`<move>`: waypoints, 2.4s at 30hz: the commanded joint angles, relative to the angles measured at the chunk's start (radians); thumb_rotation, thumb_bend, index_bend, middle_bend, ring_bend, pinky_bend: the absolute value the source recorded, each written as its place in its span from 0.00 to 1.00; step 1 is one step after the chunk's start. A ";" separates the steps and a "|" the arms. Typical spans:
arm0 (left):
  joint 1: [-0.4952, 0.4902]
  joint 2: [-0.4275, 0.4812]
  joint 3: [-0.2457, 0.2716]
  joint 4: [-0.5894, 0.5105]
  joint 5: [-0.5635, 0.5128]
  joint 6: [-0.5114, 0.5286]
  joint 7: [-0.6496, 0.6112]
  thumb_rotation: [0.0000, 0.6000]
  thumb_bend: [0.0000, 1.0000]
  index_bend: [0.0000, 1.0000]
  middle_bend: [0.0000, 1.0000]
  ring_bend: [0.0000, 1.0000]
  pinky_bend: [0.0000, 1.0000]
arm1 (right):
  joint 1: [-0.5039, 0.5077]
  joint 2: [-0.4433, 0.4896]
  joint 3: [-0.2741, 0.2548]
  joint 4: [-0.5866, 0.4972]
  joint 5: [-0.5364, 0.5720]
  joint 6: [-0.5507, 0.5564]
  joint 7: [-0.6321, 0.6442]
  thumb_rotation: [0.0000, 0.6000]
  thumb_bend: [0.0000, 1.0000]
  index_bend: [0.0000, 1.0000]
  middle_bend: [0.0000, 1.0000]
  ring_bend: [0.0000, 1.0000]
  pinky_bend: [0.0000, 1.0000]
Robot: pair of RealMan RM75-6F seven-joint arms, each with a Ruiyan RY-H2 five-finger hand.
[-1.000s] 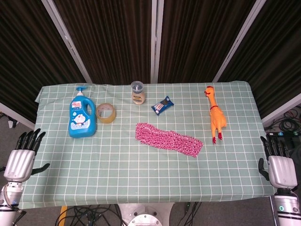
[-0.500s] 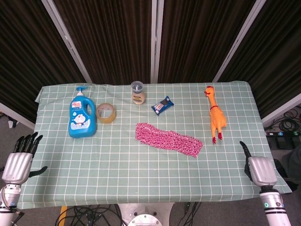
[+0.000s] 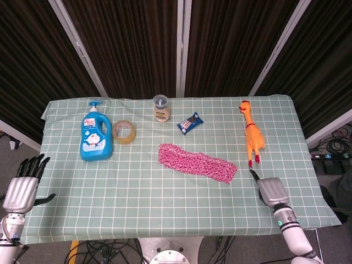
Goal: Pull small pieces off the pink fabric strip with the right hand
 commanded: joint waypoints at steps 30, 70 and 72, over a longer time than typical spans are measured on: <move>-0.024 0.002 0.005 -0.002 -0.010 -0.039 0.018 1.00 0.09 0.02 0.00 0.00 0.05 | 0.284 -0.112 -0.052 0.016 0.355 -0.052 -0.114 1.00 1.00 0.16 0.88 0.84 0.78; -0.002 0.018 0.011 -0.009 -0.005 -0.008 -0.012 1.00 0.09 0.02 0.00 0.00 0.05 | 0.151 -0.095 -0.207 -0.147 -0.045 0.074 0.038 1.00 1.00 0.23 0.88 0.84 0.78; -0.001 0.020 0.011 -0.008 -0.005 -0.006 -0.018 1.00 0.09 0.02 0.00 0.00 0.05 | 0.143 -0.094 -0.205 -0.146 -0.051 0.091 0.033 1.00 1.00 0.23 0.88 0.84 0.78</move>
